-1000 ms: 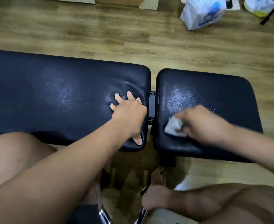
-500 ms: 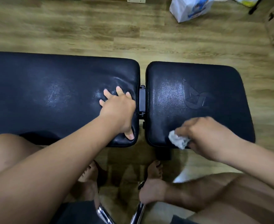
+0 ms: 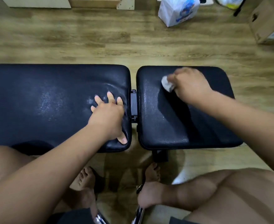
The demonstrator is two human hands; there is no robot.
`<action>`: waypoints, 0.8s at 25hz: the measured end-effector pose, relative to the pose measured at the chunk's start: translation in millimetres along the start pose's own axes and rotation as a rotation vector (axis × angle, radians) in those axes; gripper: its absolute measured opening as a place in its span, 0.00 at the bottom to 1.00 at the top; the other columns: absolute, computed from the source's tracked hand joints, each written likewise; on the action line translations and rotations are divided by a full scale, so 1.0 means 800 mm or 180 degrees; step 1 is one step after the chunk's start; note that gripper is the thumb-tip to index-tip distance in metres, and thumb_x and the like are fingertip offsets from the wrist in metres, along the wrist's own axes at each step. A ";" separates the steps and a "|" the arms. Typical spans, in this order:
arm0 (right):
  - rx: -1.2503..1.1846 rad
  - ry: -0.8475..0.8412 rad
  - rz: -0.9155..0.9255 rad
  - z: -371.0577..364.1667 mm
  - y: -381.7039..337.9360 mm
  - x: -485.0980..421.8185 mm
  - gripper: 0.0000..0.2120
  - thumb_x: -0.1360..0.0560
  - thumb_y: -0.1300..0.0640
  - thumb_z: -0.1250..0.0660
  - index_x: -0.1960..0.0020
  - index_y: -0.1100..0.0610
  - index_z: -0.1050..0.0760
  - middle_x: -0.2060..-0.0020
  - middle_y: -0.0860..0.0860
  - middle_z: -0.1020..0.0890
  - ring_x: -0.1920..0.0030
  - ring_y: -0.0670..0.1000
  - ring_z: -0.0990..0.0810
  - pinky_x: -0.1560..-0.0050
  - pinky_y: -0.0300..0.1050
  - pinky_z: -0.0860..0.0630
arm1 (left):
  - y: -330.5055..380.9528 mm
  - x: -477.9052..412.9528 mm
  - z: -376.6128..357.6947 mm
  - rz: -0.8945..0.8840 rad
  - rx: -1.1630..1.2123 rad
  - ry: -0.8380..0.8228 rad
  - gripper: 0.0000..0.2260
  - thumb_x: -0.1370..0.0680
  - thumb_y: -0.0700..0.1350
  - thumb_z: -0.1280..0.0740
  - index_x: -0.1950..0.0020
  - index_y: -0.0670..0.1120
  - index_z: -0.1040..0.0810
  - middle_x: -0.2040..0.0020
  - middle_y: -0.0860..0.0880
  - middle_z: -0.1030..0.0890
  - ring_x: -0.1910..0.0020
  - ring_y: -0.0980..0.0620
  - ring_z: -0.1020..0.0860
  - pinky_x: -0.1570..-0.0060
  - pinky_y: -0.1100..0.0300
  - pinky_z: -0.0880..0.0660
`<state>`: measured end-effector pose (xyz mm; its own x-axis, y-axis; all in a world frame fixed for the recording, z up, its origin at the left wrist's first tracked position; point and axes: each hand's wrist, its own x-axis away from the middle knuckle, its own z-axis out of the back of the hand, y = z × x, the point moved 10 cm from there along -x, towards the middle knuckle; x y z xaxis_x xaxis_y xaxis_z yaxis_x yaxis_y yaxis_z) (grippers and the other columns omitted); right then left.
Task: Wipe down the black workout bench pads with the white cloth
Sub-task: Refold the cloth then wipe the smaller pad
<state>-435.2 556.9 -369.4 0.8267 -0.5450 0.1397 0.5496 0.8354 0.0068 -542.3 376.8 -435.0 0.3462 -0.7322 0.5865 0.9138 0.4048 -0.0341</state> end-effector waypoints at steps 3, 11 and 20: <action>-0.0015 -0.1112 0.0439 -0.037 -0.026 0.130 0.09 0.35 0.59 0.35 0.59 0.46 0.28 0.62 0.49 0.20 0.56 0.57 0.19 0.61 0.46 0.25 | 0.001 -0.002 -0.002 0.0003 -0.0036 0.0034 0.66 0.42 0.64 0.20 0.21 0.40 0.58 0.22 0.33 0.56 0.28 0.21 0.50 0.33 0.33 0.36; 0.0504 -0.0269 -0.0604 0.013 0.104 -0.040 0.11 0.28 0.50 0.30 0.47 0.51 0.21 0.51 0.62 0.19 0.51 0.64 0.19 0.54 0.50 0.24 | 0.003 -0.001 -0.001 0.0068 0.0023 -0.0093 0.67 0.43 0.62 0.18 0.21 0.40 0.58 0.22 0.34 0.58 0.27 0.21 0.51 0.33 0.31 0.37; -0.0141 -0.1295 0.0287 -0.053 0.019 0.206 0.11 0.34 0.57 0.37 0.54 0.45 0.24 0.57 0.46 0.19 0.55 0.54 0.19 0.61 0.46 0.23 | 0.001 -0.006 -0.004 0.0039 -0.0077 0.0092 0.65 0.42 0.65 0.21 0.21 0.42 0.58 0.22 0.34 0.58 0.27 0.22 0.50 0.33 0.34 0.35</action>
<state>-285.3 476.6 -388.1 0.7617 -0.3898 0.5175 0.4891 0.8698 -0.0648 -542.6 378.8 -440.5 0.3631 -0.7430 0.5622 0.9142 0.4008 -0.0608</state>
